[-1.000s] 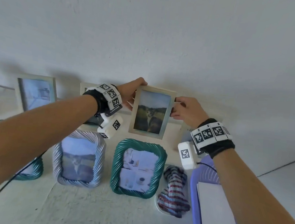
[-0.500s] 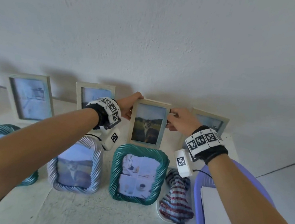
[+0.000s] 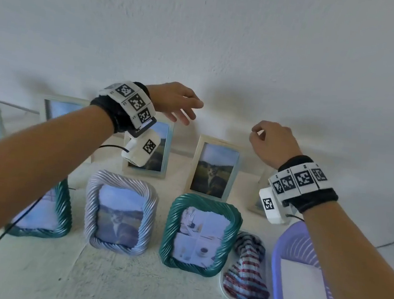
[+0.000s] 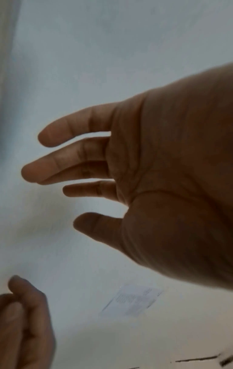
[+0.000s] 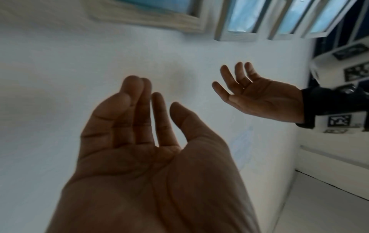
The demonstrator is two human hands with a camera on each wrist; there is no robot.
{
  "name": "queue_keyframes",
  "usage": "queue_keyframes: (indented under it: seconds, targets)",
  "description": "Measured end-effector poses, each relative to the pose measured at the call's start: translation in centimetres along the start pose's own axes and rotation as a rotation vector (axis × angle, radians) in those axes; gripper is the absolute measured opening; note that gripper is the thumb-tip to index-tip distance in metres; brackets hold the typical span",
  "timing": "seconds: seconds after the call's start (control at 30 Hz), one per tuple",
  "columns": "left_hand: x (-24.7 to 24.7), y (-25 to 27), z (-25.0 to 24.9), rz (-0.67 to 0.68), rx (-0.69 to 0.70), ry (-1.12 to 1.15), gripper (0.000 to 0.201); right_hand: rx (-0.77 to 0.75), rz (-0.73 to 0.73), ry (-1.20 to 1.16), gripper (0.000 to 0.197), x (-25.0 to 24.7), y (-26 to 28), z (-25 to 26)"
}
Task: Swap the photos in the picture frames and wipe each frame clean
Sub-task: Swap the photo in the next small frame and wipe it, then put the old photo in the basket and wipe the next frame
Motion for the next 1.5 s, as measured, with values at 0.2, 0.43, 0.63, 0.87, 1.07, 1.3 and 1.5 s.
queue_keyframes:
  seconds: [0.2, 0.43, 0.63, 0.87, 1.07, 1.3, 1.5]
  targets:
    - [-5.9, 3.2, 3.9, -0.110, -0.128, -0.619, 0.040, -0.311, 0.189, 0.065, 0.027, 2.4, -1.2, 10.2]
    - [-6.1, 4.0, 8.9, -0.002, -0.212, -0.778, 0.040, -0.282, 0.308, 0.392, 0.040, 9.3, -4.5, 16.4]
    - [-6.3, 5.0, 8.6, -0.066, -0.112, -0.756, 0.023, -0.272, 0.288, 0.427, 0.020, 11.3, -4.7, 17.2]
    - [-10.7, 9.5, 1.7, -0.331, 0.190, -0.414, 0.025, -0.285, 0.188, -0.182, 0.014, 1.5, -2.2, 17.3]
    - [-10.8, 16.3, -6.2, -0.464, 0.513, -0.011, 0.020, -0.283, 0.292, -0.960, 0.006, -5.6, 6.6, 15.8]
    - [-3.1, 22.8, -5.4, -0.316, 0.475, 0.233, 0.020, -0.149, 0.406, -1.275, 0.058, 1.9, 19.3, 9.4]
    - [7.1, 27.5, 3.3, -0.230, 0.234, 0.364, 0.018, 0.319, 0.476, -1.560, 0.055, 13.9, 29.7, 4.2]
Point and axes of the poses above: each hand's wrist, its own y-axis away from the middle knuckle, its own x-axis out of the palm, z = x × y, the point moved 5 cm from there along -y, towards the middle knuckle, and after that the axes turned 12 degrees about x, right-handed, at the moved point
